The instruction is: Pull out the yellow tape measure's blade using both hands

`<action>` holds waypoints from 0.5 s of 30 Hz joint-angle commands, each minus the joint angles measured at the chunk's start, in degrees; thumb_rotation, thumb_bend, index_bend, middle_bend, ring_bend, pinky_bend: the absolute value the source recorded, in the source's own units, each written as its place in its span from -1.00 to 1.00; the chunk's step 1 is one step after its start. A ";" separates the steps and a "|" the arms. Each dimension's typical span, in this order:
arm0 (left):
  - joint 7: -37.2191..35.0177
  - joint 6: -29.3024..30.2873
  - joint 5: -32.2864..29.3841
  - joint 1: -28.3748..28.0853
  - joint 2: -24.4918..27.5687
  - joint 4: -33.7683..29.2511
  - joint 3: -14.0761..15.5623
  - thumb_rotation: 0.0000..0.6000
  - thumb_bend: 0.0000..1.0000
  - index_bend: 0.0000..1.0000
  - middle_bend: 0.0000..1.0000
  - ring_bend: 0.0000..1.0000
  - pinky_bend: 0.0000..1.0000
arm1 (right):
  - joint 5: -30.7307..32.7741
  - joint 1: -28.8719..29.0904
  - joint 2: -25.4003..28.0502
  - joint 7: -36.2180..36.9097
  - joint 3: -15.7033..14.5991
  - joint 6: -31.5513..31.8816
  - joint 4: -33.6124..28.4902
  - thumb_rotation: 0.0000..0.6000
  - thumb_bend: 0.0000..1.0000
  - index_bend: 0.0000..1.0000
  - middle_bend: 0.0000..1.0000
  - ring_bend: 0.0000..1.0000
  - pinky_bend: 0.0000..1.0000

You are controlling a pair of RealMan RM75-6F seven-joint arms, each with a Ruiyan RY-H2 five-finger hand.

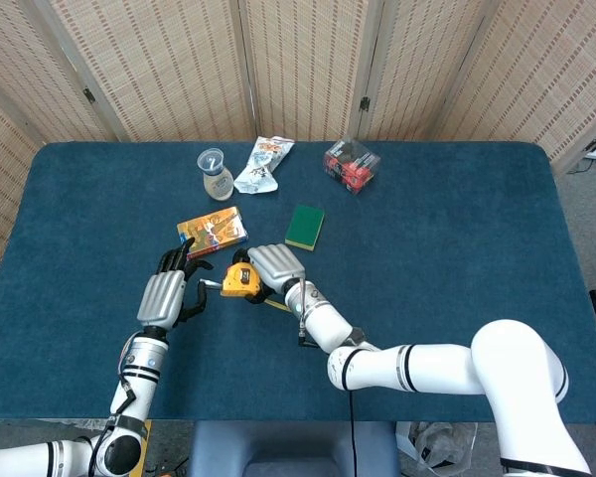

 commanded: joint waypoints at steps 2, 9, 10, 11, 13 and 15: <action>-0.12 -0.09 -0.05 -0.03 0.05 0.01 0.04 0.78 0.52 -0.13 -1.00 -1.00 -1.00 | -0.02 -0.03 0.02 0.08 0.03 -0.01 0.06 1.00 -0.39 0.16 -0.05 -0.14 -0.57; -0.39 -0.17 -0.12 -0.09 0.03 0.14 0.06 0.78 0.54 -0.02 -1.00 -1.00 -1.00 | 0.10 -0.05 0.12 -0.06 -0.14 0.08 0.10 1.00 -0.39 0.16 -0.05 -0.14 -0.57; -0.47 -0.15 -0.12 -0.08 0.01 0.18 0.05 0.78 0.54 0.00 -1.00 -1.00 -1.00 | 0.09 -0.08 0.15 -0.05 -0.14 0.14 0.10 1.00 -0.39 0.16 -0.05 -0.15 -0.57; -0.54 -0.12 -0.09 -0.07 -0.02 0.25 0.06 0.78 0.54 0.02 -1.00 -1.00 -1.00 | 0.09 -0.10 0.18 -0.07 -0.17 0.17 0.09 1.00 -0.39 0.16 -0.05 -0.14 -0.57; -0.80 -0.03 0.03 -0.04 -0.17 0.47 0.08 0.78 0.55 0.06 -0.99 -1.00 -1.00 | 0.12 -0.15 0.24 -0.10 -0.21 0.22 0.11 1.00 -0.40 0.16 -0.05 -0.14 -0.57; -0.95 -0.02 0.13 -0.02 -0.25 0.67 0.12 0.78 0.55 0.11 -0.96 -1.00 -1.00 | 0.14 -0.18 0.31 -0.14 -0.25 0.23 0.11 1.00 -0.40 0.16 -0.05 -0.14 -0.57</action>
